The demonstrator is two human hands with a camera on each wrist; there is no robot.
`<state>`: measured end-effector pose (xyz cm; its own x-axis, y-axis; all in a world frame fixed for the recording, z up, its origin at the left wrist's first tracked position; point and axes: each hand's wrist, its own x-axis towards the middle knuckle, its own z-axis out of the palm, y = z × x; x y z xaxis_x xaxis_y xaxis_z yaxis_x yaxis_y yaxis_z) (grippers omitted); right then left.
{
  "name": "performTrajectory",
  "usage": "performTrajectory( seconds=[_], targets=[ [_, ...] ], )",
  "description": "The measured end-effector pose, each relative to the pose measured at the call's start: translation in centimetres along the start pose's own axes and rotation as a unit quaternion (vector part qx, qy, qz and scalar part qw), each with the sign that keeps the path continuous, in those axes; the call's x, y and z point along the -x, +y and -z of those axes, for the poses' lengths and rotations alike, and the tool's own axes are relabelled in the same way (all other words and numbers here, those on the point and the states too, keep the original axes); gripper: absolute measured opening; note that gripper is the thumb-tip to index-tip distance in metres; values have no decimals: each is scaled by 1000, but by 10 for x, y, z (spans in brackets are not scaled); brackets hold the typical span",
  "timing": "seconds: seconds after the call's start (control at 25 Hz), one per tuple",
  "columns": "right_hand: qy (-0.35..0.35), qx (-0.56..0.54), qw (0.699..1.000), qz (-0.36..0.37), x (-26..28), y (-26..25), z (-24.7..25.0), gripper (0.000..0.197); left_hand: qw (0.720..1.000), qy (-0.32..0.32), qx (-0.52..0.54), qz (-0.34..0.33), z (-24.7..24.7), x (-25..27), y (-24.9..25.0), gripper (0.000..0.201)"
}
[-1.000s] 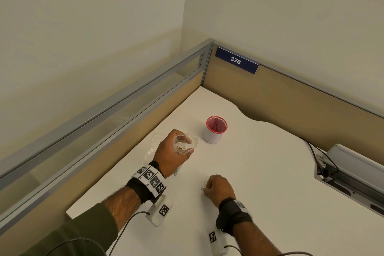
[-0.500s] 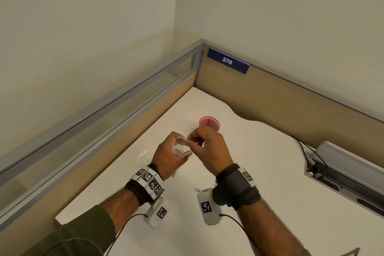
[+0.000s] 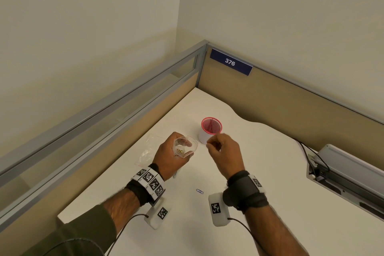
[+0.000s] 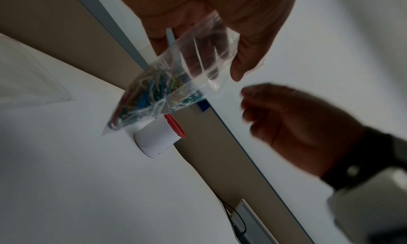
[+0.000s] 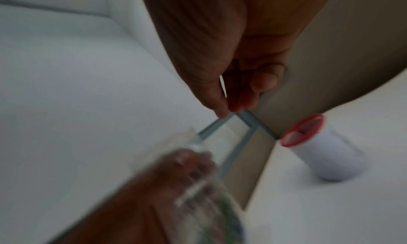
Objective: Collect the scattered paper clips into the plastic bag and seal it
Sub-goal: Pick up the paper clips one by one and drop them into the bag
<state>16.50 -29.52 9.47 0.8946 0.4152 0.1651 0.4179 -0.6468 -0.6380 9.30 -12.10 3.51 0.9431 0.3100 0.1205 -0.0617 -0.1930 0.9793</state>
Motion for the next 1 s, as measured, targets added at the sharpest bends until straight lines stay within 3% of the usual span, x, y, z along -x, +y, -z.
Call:
performTrajectory(
  seconds=[0.08,0.16,0.24,0.48,0.72,1.0],
  targets=[
    [-103,82,990,-56,10,32,-25,6,1000,4,6,-1,2,1,1,37],
    [-214,153,958,-116,27,58,-53,11,1000,8,6,3,3,1,1,37],
    [-276,194,930,-148,43,71,-74,15,1000,11,4,8,5,1,2,37],
    [-306,221,911,-166,42,73,-90,6,1000,13,-7,13,8,1,3,37],
    [-337,208,898,-191,35,80,-94,34,1000,8,-1,16,10,0,5,36],
    [-329,203,901,-197,34,78,-94,35,1000,8,-5,20,7,1,6,37]
  ],
)
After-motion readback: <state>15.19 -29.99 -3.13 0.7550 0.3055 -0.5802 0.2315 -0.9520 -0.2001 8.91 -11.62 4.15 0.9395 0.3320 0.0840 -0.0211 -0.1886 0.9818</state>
